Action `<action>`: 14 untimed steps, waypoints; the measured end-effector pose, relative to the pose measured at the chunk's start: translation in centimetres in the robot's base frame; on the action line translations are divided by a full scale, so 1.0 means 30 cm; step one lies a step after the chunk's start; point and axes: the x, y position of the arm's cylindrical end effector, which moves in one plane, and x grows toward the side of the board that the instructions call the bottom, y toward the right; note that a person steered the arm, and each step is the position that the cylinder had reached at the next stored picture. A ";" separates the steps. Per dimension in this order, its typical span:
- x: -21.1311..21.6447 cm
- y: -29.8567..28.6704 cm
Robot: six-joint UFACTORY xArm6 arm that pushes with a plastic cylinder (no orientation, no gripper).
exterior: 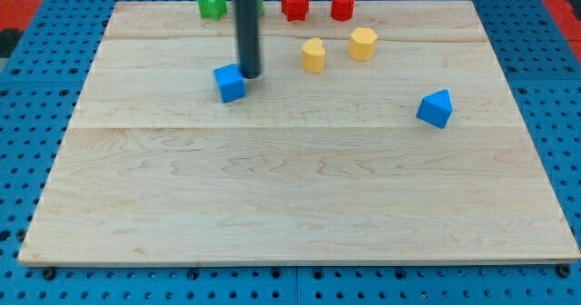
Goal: Push the blue cube diagonally right below the yellow hexagon
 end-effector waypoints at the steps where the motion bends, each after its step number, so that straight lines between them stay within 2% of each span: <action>1: 0.033 -0.131; 3: 0.232 -0.587; 4: 0.241 -0.257; 5: 0.181 -0.020; 6: 0.169 -0.166; 7: 0.087 -0.066; 8: 0.064 -0.065; 9: 0.065 0.353; 11: 0.072 0.619; 12: 0.073 0.642; 14: -0.208 0.867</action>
